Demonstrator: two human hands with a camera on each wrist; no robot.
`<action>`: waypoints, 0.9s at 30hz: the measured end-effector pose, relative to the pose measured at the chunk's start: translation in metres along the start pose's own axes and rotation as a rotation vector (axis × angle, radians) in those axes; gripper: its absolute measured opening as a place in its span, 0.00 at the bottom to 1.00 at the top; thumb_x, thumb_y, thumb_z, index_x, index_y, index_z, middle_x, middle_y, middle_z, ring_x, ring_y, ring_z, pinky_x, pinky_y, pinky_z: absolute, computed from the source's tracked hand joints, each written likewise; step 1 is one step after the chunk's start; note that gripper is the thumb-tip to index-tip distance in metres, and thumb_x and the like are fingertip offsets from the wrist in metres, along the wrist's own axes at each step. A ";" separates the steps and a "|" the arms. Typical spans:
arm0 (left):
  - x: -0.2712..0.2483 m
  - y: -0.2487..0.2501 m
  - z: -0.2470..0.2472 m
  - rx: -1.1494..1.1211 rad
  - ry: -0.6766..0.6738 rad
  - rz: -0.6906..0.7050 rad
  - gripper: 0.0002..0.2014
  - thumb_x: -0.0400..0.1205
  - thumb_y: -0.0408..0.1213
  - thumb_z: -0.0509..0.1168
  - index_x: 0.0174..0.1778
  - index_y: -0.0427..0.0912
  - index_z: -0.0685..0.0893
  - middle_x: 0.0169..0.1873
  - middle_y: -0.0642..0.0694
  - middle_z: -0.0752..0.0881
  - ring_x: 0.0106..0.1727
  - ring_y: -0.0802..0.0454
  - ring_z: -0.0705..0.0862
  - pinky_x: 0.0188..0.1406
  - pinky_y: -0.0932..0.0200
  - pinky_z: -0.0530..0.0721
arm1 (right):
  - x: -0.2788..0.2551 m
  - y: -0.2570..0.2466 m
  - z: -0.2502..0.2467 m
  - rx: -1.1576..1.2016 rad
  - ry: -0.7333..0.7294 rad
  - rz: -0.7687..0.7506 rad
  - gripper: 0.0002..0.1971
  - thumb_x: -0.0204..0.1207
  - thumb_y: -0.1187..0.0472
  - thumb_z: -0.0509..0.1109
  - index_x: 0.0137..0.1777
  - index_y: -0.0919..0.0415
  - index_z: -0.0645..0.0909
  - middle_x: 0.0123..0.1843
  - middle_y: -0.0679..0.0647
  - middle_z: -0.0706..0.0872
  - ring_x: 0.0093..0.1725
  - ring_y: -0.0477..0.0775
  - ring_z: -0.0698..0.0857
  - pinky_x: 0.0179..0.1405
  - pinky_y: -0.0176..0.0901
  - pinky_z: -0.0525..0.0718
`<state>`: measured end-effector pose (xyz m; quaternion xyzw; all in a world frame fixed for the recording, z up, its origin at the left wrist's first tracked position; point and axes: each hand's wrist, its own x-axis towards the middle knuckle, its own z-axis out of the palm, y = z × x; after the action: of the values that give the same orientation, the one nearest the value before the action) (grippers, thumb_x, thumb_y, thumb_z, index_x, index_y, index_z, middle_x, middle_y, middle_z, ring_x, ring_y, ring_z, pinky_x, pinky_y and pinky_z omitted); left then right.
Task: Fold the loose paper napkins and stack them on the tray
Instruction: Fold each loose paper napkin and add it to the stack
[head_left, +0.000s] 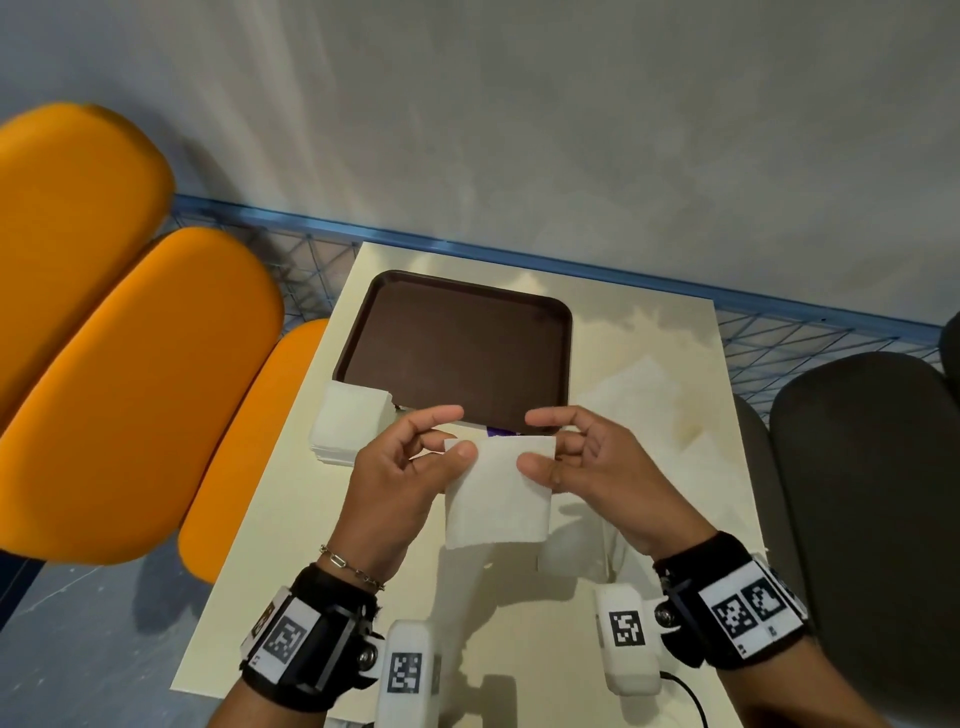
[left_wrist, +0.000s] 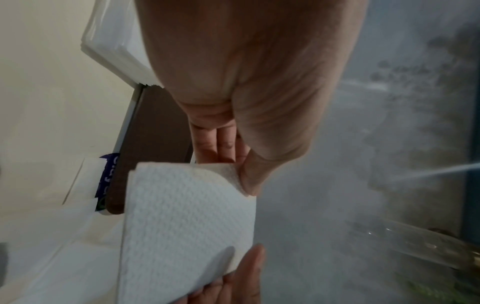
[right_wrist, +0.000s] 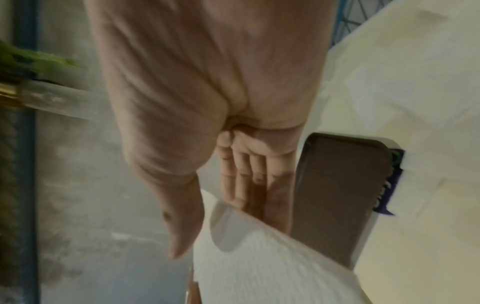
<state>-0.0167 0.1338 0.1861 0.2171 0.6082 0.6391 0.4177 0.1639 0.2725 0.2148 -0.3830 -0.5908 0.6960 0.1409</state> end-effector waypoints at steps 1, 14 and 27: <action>0.001 -0.001 -0.004 0.014 0.010 0.002 0.17 0.81 0.36 0.77 0.65 0.54 0.89 0.47 0.40 0.90 0.50 0.51 0.92 0.48 0.56 0.92 | 0.003 0.004 0.004 -0.006 -0.032 0.024 0.25 0.73 0.63 0.85 0.70 0.58 0.84 0.53 0.59 0.96 0.51 0.58 0.95 0.54 0.47 0.92; 0.023 -0.037 -0.069 0.048 0.191 -0.147 0.20 0.79 0.41 0.81 0.66 0.55 0.89 0.50 0.44 0.92 0.54 0.48 0.94 0.52 0.46 0.95 | 0.069 0.041 0.062 -0.030 0.004 0.125 0.19 0.77 0.67 0.84 0.65 0.59 0.85 0.45 0.59 0.97 0.44 0.53 0.95 0.46 0.47 0.93; 0.076 -0.068 -0.138 0.153 0.401 -0.203 0.05 0.78 0.37 0.82 0.48 0.44 0.96 0.40 0.47 0.96 0.41 0.46 0.94 0.38 0.50 0.92 | 0.148 0.078 0.134 -0.094 -0.126 0.291 0.17 0.76 0.69 0.84 0.63 0.67 0.86 0.51 0.63 0.96 0.49 0.61 0.97 0.45 0.46 0.94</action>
<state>-0.1494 0.1056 0.0809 0.0546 0.7442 0.5764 0.3330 -0.0085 0.2528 0.0890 -0.4264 -0.5685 0.7034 -0.0169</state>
